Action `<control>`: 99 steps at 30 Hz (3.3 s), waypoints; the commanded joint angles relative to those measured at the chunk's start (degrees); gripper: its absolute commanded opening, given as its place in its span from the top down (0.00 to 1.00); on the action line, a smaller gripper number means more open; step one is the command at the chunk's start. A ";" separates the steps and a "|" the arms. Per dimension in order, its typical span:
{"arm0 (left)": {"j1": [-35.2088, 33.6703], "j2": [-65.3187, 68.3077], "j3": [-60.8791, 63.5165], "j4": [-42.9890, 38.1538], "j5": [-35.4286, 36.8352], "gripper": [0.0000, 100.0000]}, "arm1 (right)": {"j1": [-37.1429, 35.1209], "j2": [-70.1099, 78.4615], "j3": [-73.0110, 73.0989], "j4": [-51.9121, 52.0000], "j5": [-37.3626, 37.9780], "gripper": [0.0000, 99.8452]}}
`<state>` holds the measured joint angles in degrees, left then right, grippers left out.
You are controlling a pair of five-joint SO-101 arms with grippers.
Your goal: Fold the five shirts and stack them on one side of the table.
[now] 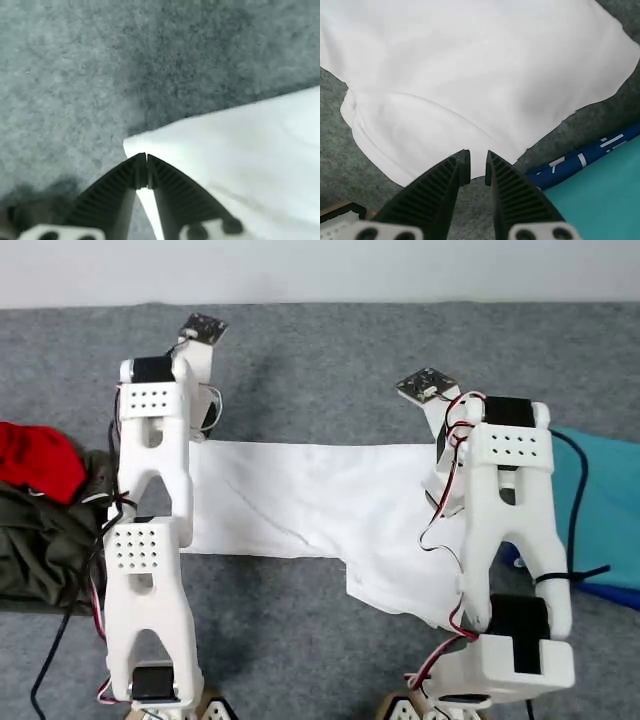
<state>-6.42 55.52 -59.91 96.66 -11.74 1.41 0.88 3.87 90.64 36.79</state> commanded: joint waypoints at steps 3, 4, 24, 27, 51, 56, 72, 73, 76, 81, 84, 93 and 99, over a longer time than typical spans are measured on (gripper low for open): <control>1.41 -3.60 -1.71 4.04 0.70 0.99 | 0.31 -4.26 -0.62 0.92 -0.70 0.94; 2.64 -4.75 0.57 4.04 0.44 0.99 | 0.31 -4.26 -0.62 0.92 -0.70 0.94; 7.56 -18.20 36.26 3.87 -2.46 0.99 | 0.75 -4.35 -0.70 0.92 -0.70 0.94; 7.74 -24.88 42.51 3.87 -2.64 0.99 | 0.66 -4.35 -0.70 0.92 -0.70 0.94; 14.24 -41.93 60.88 -10.29 -4.04 0.99 | 0.22 -4.44 -0.79 1.63 -0.70 0.94; 13.27 -34.81 62.11 -9.76 -4.04 0.99 | 0.57 -4.44 -0.79 3.91 -0.70 0.94; 7.38 -48.97 68.88 3.60 -4.40 0.99 | 0.66 -4.44 -0.79 5.76 -0.70 0.94; 7.65 -49.76 68.88 2.73 -4.31 0.99 | 0.48 -4.44 -0.79 5.76 -0.70 0.94; 7.82 -51.34 68.97 -2.55 -4.13 0.99 | 0.22 -4.44 -0.79 5.76 -0.70 0.94; 7.30 -48.79 70.81 -10.11 -1.49 0.99 | 0.22 -4.44 -0.79 6.90 -0.70 0.94; 7.30 -44.66 73.45 -10.37 -1.23 0.99 | 0.22 -4.44 -0.79 8.31 -0.70 0.94; 1.23 -42.37 82.24 -12.66 -3.52 0.99 | 0.66 -4.44 -0.79 9.54 -0.70 0.94; 3.34 -42.46 77.14 -10.29 -3.16 0.99 | 0.66 -9.27 -1.85 9.54 -2.55 0.94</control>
<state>-4.40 13.49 20.88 84.79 -14.46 1.41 -1.76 3.87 99.25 35.56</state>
